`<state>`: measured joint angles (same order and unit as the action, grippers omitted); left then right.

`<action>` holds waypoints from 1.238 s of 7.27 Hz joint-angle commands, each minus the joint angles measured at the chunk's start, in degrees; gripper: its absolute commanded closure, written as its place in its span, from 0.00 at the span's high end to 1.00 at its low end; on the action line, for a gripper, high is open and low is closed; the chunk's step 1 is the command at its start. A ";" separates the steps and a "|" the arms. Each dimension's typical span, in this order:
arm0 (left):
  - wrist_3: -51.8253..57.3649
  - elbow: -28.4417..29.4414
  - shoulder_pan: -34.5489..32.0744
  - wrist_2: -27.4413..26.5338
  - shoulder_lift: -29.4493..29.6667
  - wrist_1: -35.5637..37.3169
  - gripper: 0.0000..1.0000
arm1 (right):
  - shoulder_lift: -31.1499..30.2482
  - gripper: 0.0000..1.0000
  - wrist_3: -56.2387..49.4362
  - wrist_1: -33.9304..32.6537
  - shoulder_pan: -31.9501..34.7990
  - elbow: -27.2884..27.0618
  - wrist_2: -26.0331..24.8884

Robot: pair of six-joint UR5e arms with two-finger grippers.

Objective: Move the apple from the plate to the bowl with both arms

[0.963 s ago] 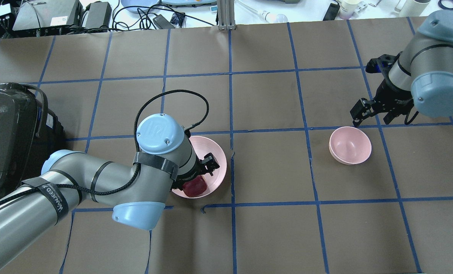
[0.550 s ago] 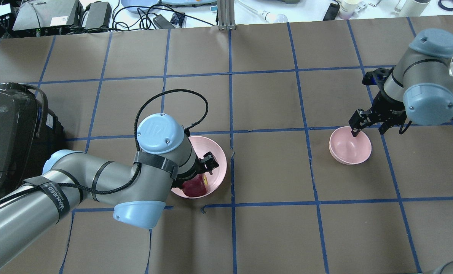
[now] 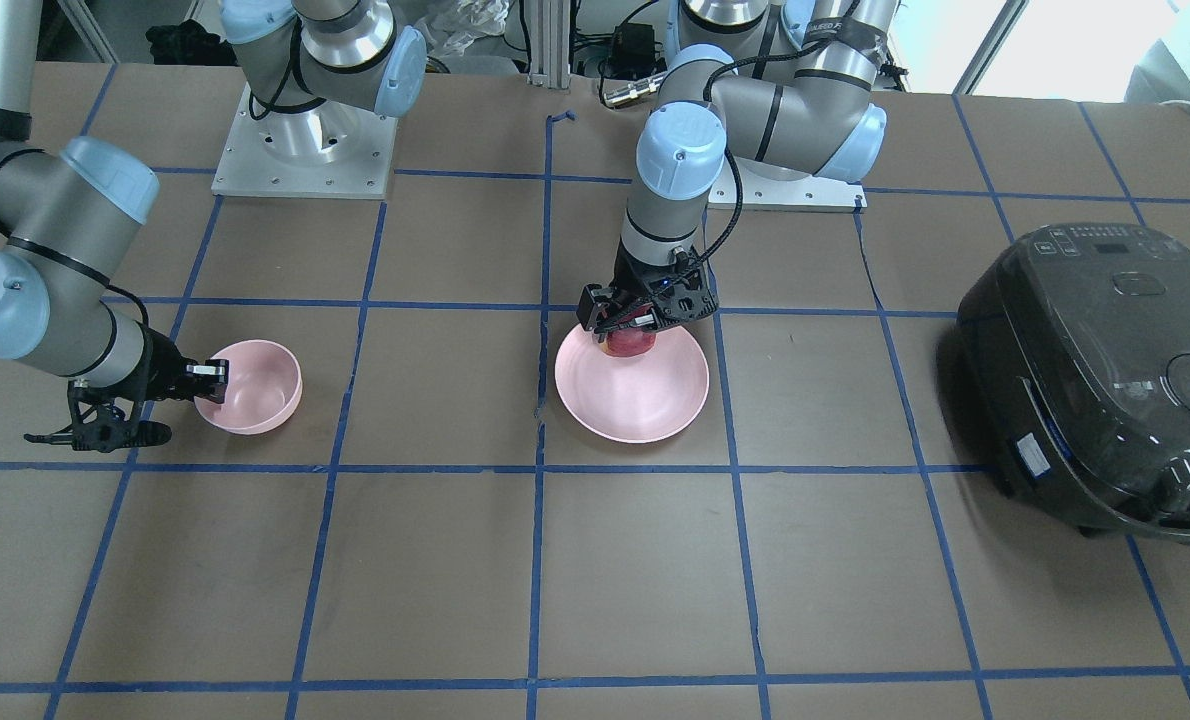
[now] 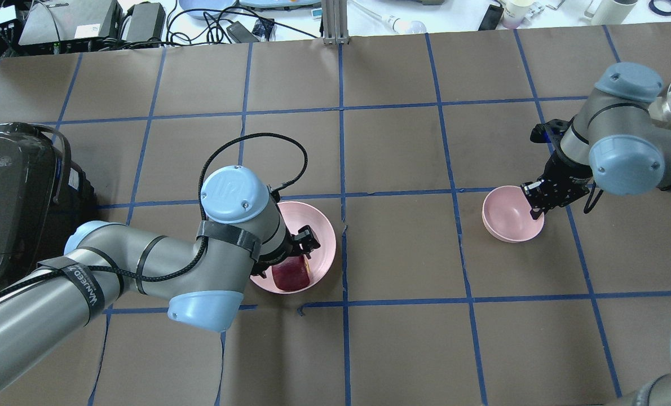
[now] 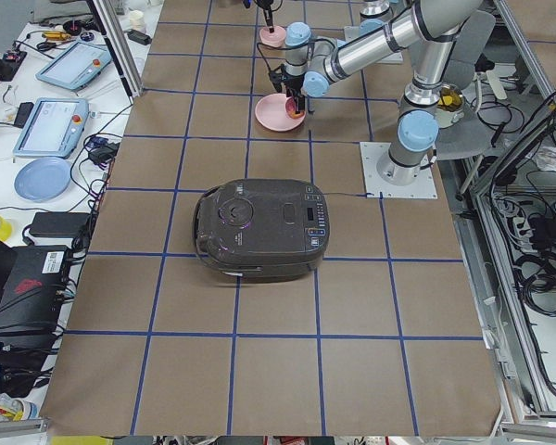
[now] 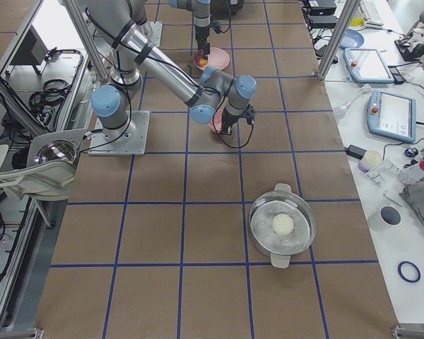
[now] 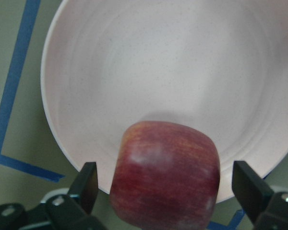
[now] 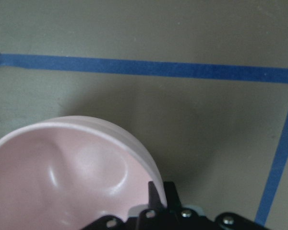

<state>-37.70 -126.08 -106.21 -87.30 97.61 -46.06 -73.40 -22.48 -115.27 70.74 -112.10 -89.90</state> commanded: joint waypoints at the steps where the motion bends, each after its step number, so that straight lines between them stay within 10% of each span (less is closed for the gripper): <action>1: 0.26 -0.04 0.04 -0.07 0.30 0.00 0.98 | -1.12 0.00 0.41 5.62 0.45 3.18 0.68; 5: 0.26 0.31 0.03 0.37 1.27 0.18 0.31 | -2.19 0.00 14.68 12.26 11.21 6.54 8.76; 9: 2.81 7.31 0.21 -0.15 -0.05 -1.04 0.23 | 0.71 0.00 23.60 0.08 19.26 0.94 12.91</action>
<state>-35.50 -122.04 -106.05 -87.26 97.86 -45.97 -73.66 -1.23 -110.65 89.13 -108.87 -78.13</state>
